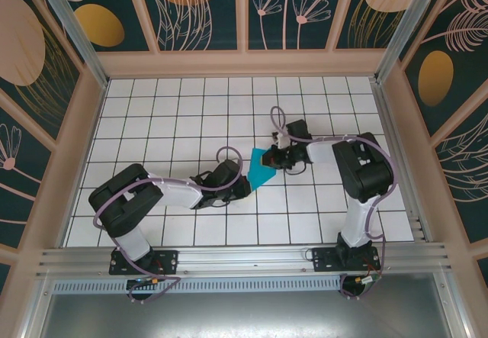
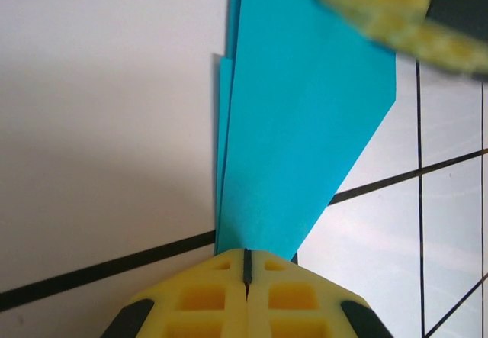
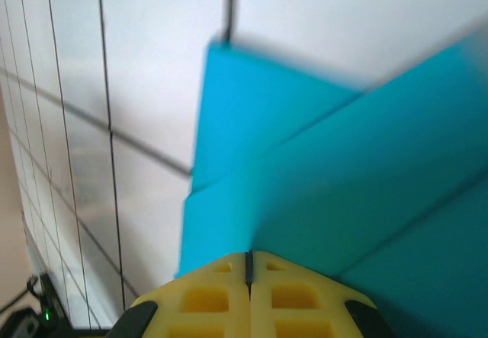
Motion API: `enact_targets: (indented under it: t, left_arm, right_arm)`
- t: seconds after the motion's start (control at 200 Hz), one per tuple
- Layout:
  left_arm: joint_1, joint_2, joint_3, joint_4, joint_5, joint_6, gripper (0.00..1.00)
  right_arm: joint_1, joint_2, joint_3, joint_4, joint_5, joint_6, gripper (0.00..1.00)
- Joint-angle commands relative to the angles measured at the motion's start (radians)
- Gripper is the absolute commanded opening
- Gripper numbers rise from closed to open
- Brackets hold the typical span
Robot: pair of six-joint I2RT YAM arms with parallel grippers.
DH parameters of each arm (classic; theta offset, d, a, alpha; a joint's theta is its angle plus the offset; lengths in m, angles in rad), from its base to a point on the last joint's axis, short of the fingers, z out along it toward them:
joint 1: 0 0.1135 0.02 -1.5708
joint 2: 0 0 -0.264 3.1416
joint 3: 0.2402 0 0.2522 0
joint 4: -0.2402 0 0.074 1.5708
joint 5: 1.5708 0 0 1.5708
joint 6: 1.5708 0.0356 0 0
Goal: Fold a paper plane with a square sheet of paper (pick it up from the middle)
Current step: Fourth fold the wing at the center of the table, then pick up the paper from the center of the table.
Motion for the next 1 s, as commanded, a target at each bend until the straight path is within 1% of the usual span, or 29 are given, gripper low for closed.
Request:
enact_targets:
  t: [0.0,0.11,0.185,0.34,0.375,0.425,0.555,0.625,0.68,0.741,0.831,0.991]
  left_arm:
    - [-0.006,0.018,-0.077,-0.191,0.067,-0.028,0.0]
    - [-0.006,0.015,-0.071,-0.183,0.069,-0.018,0.0]
    - [-0.006,0.012,-0.052,-0.182,0.064,-0.003,0.0]
    - [-0.006,0.012,0.042,-0.205,0.041,0.03,0.0]
    - [-0.006,-0.021,0.07,-0.211,0.036,0.042,0.06]
    - [-0.002,-0.034,0.114,-0.22,0.024,0.054,0.17]
    - [0.026,-0.087,0.196,-0.265,-0.042,0.085,0.43]
    - [0.049,-0.126,0.216,-0.289,-0.096,0.099,0.61]
    - [0.078,-0.153,0.218,-0.298,-0.112,0.112,0.72]
    - [0.116,-0.175,0.218,-0.305,-0.11,0.137,0.79]
    - [0.152,-0.21,0.216,-0.318,-0.139,0.169,0.86]
    - [0.186,-0.245,0.213,-0.363,-0.221,0.211,0.98]
  right_arm:
    - [-0.095,0.062,0.057,-0.004,0.162,-0.04,0.0]
    - [-0.135,0.086,0.114,-0.013,0.179,-0.029,0.0]
    - [-0.149,0.071,0.143,-0.032,0.181,-0.026,0.0]
    - [-0.152,-0.072,0.104,-0.045,0.166,0.007,0.01]
    - [-0.15,-0.114,0.079,-0.046,0.165,0.027,0.03]
    - [-0.149,-0.174,0.03,-0.044,0.162,0.063,0.08]
    - [-0.133,-0.332,-0.121,-0.016,0.155,0.17,0.31]
    - [-0.119,-0.403,-0.188,0.002,0.158,0.233,0.4]
    - [-0.1,-0.444,-0.233,0.023,0.163,0.276,0.44]
    - [-0.07,-0.47,-0.26,0.037,0.18,0.31,0.47]
    - [-0.015,-0.471,-0.274,0.039,0.22,0.349,0.51]
    - [0.068,-0.403,-0.26,0.076,0.255,0.411,0.52]
